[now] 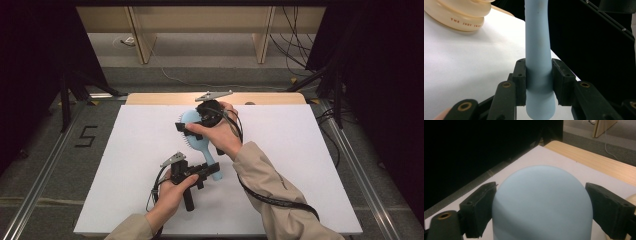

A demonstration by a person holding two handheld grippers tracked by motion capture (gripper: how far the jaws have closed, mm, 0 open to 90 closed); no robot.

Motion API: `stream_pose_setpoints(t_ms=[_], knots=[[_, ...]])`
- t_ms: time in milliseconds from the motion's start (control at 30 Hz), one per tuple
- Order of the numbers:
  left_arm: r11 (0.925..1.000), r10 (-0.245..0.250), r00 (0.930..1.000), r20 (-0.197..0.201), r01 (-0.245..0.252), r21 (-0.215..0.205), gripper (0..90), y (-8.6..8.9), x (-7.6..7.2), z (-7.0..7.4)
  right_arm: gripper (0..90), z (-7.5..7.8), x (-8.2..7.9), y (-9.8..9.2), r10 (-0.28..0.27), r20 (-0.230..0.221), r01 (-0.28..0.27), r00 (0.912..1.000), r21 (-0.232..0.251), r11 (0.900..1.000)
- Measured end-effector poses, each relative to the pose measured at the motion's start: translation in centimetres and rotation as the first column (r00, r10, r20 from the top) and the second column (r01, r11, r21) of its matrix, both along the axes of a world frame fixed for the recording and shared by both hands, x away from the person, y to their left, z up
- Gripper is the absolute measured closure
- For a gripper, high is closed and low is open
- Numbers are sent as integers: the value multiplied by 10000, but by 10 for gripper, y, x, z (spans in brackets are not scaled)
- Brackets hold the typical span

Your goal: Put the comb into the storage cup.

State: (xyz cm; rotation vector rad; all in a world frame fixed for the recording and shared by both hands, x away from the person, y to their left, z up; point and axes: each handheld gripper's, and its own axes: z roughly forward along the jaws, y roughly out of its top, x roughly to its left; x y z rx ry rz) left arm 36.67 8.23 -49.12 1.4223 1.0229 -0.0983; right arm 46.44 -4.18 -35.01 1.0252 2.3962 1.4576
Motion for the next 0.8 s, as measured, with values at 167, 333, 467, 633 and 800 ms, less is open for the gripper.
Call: stream_pose_setpoints(t_ms=[167, 333, 467, 633, 800], knots=[[10000, 8, 10000, 10, -8, 11, 662, 0, 0, 0, 178, -1, 0, 0, -43, -181, 43, 9998, 32, 10000], [10000, 17, 10000, 9, -17, 28, 662, 0, 0, 0, 199, -1, -1, 1, -30, -225, 30, 9997, -13, 10000], [10000, -5, 10000, 40, 5, 34, 662, 0, 0, 0, 200, -1, -2, 1, 5, -175, -6, 9998, -43, 10000], [10000, 34, 10000, 48, -34, 33, 662, 0, 0, 0, 202, -1, -2, 1, 18, -129, -18, 9999, -25, 10000], [10000, 50, 9999, 96, -50, 46, 662, 0, 0, 0, 204, 0, -4, 3, 91, -50, -91, 9999, -75, 9999]])
